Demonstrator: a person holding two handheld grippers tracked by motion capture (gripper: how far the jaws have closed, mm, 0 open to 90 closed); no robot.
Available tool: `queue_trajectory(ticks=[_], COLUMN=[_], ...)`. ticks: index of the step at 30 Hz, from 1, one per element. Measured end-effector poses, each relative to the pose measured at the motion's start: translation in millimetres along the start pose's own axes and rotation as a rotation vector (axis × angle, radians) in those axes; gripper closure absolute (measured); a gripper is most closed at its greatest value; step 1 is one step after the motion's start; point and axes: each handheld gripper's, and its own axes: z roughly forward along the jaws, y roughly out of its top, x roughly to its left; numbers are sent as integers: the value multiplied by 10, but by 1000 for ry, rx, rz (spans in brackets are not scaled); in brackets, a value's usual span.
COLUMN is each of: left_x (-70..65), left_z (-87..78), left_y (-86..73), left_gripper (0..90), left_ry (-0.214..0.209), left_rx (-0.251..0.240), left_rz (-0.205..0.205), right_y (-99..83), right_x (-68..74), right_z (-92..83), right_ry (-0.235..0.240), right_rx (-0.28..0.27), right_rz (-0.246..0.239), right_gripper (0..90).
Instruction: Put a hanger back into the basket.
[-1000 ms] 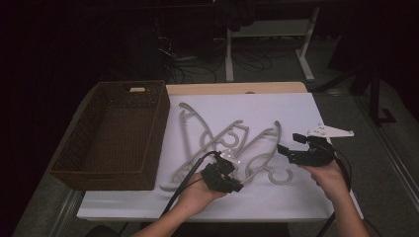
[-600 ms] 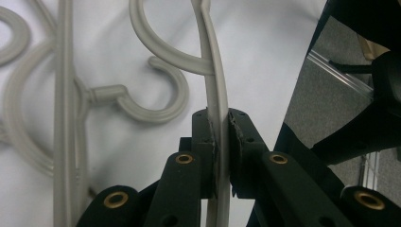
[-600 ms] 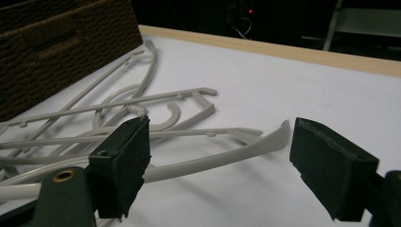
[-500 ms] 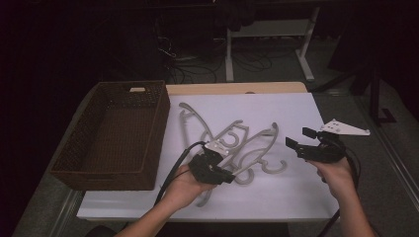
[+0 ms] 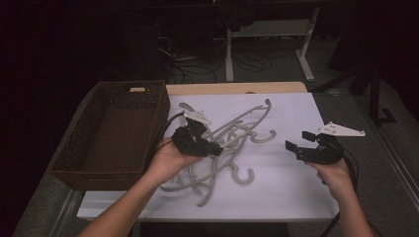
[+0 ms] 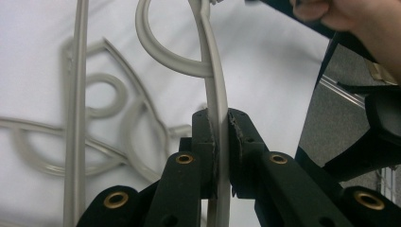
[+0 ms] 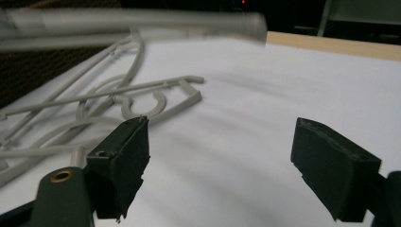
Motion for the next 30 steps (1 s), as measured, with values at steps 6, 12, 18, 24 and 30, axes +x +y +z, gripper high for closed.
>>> queue_trajectory(ticks=[6, 12, 18, 24, 30], left_x=[242, 507, 773, 988, 1138], left_z=[-383, -776, -1242, -1673, -1996], left_y=[124, 63, -194, -553, -952], left_gripper=[828, 828, 828, 828, 828], left_ry=[25, 67, 102, 142, 168], left_rx=[-10, -30, -70, -115, -137], left_rz=[17, -1, -39, -83, -118], right_y=[-72, -107, -124, -128, -132], right_x=[34, 56, 51, 52, 61], right_z=[97, 147, 162, 182, 203], right_ry=[6, 10, 2, -4, -9], right_rx=[38, 59, 69, 78, 89], right_rz=[-11, -19, -20, -26, -29], right_gripper=[186, 183, 183, 183, 183])
